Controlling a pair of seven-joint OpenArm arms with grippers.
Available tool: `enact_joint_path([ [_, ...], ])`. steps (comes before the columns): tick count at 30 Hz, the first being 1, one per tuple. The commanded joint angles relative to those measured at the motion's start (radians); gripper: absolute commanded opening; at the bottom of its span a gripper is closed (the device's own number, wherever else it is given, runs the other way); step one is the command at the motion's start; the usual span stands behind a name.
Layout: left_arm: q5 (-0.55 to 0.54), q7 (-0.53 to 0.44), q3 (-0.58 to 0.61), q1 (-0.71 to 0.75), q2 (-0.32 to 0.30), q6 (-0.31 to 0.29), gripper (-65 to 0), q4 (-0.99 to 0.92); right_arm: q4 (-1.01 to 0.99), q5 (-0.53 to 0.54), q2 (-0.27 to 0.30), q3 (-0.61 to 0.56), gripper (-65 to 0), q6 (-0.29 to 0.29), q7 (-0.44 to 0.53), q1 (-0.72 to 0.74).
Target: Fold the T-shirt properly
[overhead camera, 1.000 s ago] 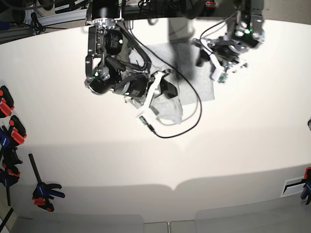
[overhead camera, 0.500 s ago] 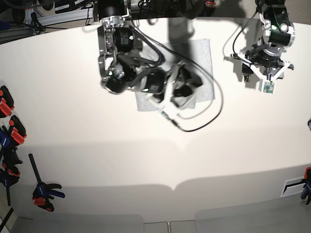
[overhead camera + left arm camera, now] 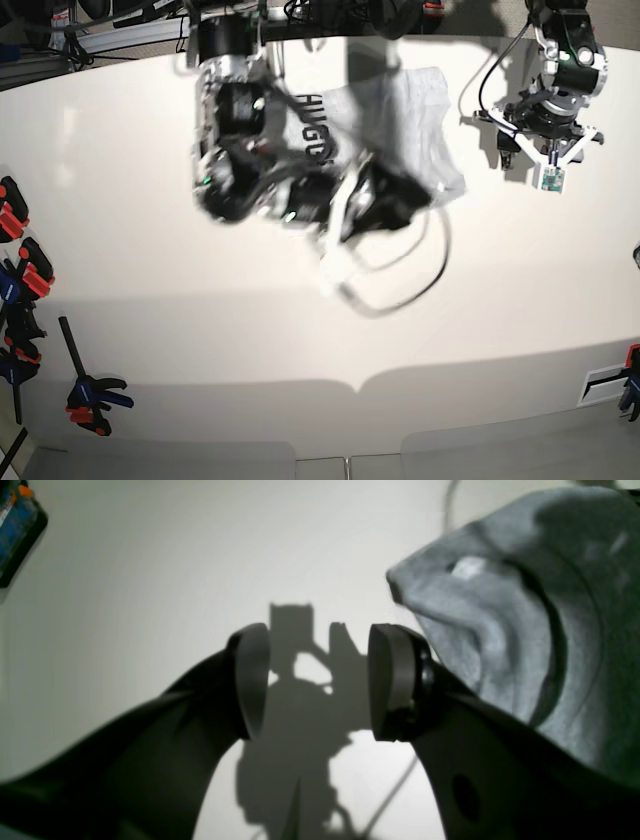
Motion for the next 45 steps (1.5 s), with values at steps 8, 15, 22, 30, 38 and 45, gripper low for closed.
enact_joint_path([
  [8,-0.18,-0.042,-0.005,-0.003,-0.009,0.001,-36.0,0.018,0.02,-0.207,-0.008,0.124,-38.1,0.116,0.105,0.103],
  [15,-0.723,0.101,0.043,0.0,0.01,-0.369,-36.0,0.019,-0.104,-0.499,0.036,0.111,-38.5,0.083,0.303,0.107],
  [22,-0.444,-0.157,0.342,0.093,0.087,-0.318,-36.0,-0.087,-0.442,-0.597,0.034,0.048,-38.5,0.082,0.396,0.185],
  [30,-0.081,-0.224,0.528,0.035,0.097,-0.187,-36.0,-0.367,-0.541,-0.679,0.06,0.039,-38.5,0.082,0.383,0.2],
  [38,0.035,-0.174,0.412,-0.062,0.066,-0.089,-36.0,-0.446,-0.541,-0.573,0.179,0.04,-38.5,0.11,0.365,0.153],
  [45,0.063,-0.199,0.329,-0.06,-0.062,-0.106,-36.0,-0.446,-0.54,-0.437,0.182,0.039,-38.5,0.126,0.28,0.071],
])
